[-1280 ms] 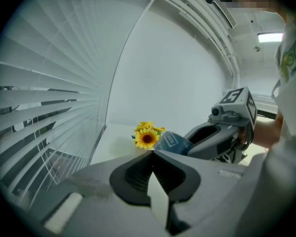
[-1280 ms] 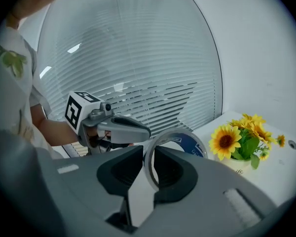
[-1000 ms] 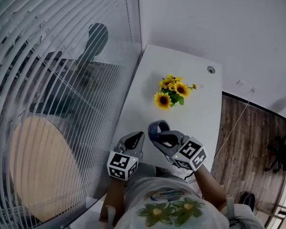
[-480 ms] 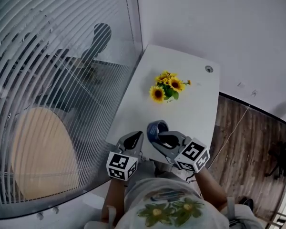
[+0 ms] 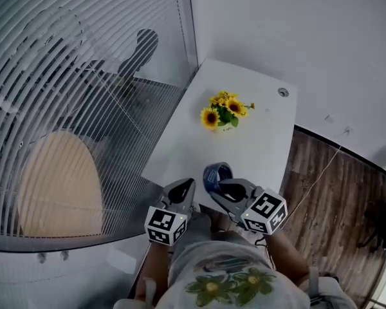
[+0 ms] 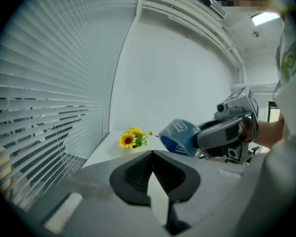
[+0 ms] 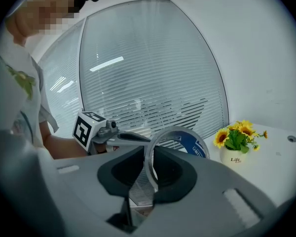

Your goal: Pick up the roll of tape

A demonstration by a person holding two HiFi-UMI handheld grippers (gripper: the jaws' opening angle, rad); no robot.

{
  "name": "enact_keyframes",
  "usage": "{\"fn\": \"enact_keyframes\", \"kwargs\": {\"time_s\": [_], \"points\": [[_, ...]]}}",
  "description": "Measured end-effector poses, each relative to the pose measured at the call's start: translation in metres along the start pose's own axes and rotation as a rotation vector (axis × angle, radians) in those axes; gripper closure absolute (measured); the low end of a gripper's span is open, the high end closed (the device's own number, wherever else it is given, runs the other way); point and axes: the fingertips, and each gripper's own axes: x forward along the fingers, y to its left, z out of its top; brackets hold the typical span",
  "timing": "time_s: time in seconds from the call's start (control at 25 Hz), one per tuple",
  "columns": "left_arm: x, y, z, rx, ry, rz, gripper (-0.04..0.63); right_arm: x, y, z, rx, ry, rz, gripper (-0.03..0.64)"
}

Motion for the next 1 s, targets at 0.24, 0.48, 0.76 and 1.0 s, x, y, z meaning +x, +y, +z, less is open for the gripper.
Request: {"fn": "enact_keyframes", "kwargs": {"time_s": [0.24, 0.48, 0.76, 1.0], "points": [[-0.015, -0.026, 0.001, 0.011, -0.013, 0.025, 0.590, -0.023, 0.015, -0.005, 0.000, -0.020, 0.023, 0.560], [-0.025, -0.044, -0.004, 0.023, -0.016, 0.034, 0.590, -0.035, 0.028, -0.016, -0.014, -0.016, 0.037, 0.561], [-0.034, -0.063, -0.005, 0.037, -0.019, 0.039, 0.589, -0.049, 0.040, -0.021, -0.016, -0.031, 0.038, 0.561], [-0.043, -0.080, -0.008, 0.037, -0.017, 0.032, 0.589, -0.060, 0.049, -0.027, -0.021, -0.024, 0.031, 0.561]]}}
